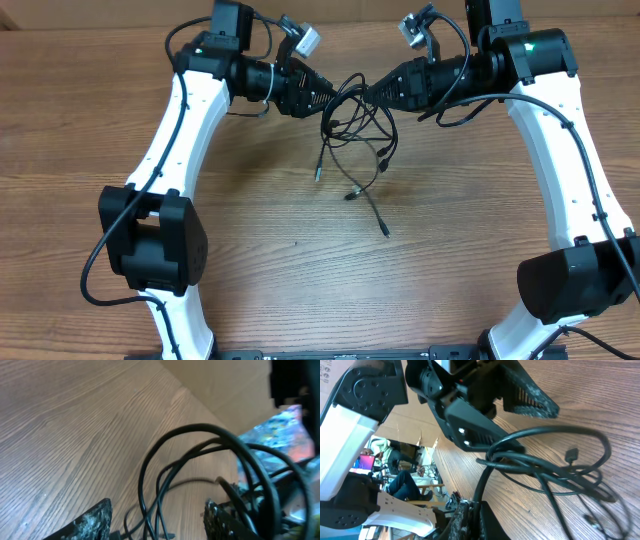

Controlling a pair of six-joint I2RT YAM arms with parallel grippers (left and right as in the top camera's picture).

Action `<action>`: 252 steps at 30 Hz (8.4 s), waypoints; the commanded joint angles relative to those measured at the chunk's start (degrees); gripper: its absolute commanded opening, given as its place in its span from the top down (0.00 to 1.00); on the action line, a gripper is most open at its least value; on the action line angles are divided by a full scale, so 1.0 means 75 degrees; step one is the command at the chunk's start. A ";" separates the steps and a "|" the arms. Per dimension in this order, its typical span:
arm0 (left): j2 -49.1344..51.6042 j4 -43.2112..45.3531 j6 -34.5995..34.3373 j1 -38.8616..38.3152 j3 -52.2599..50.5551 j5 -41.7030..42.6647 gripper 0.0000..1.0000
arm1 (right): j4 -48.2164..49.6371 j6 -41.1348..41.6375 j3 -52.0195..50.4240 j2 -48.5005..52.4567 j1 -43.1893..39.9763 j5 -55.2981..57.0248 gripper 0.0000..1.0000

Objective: Untangle cables

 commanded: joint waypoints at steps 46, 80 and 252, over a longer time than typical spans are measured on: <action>-0.1582 -0.1207 -0.2879 -0.0877 0.0236 -0.3281 0.96 | -0.0487 0.4625 -0.0020 0.0006 -0.0017 0.6793 0.96; -0.2037 -0.1577 -1.2147 0.0268 0.0233 -0.2285 0.96 | 0.1046 -0.0720 -0.0207 0.0128 0.1434 0.1102 0.60; -0.2366 -0.3538 -0.4878 0.0262 0.0166 -0.6796 0.22 | -0.0347 0.3570 0.0519 0.0137 0.2541 0.4657 0.51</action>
